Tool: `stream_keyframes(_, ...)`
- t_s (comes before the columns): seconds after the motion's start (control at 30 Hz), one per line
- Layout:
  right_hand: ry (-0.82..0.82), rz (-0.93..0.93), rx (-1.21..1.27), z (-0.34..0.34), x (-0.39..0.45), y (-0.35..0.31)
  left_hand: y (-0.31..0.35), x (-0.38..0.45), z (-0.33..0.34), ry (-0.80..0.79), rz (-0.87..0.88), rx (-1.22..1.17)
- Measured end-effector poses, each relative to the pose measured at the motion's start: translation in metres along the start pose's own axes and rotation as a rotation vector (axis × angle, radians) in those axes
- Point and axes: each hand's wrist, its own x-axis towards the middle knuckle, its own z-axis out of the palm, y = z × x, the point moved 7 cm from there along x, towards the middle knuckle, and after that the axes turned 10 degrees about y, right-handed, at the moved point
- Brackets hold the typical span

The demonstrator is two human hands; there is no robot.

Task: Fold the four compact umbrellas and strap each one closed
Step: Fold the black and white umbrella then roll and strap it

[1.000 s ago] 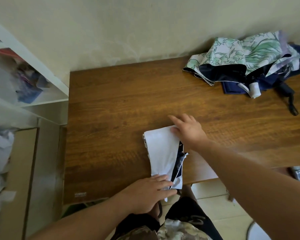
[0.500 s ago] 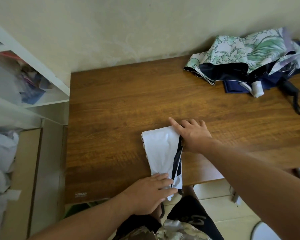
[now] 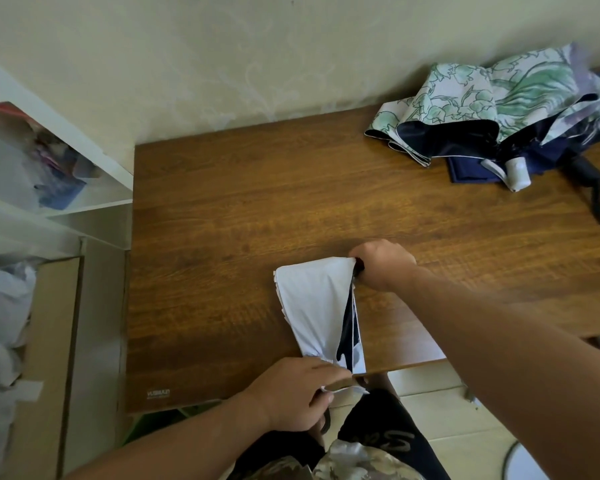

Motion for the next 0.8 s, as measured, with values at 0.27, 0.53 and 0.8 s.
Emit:
stream_keyframes(0.27,0.023,0.032,0.033,-0.002,-0.004,0.009,-0.008,0.018,-0.022,0.261,-0.221,0.021)
stream_keyframes(0.53,-0.121,0.033,0.060,-0.010,-0.014,0.018,-0.008,0.033,-0.020,0.170,-0.249,0.173)
stream_keyframes(0.8,-0.035,-0.018,0.200,-0.010,-0.005,-0.035,0.008,0.027,0.000,-0.131,0.101,0.722)
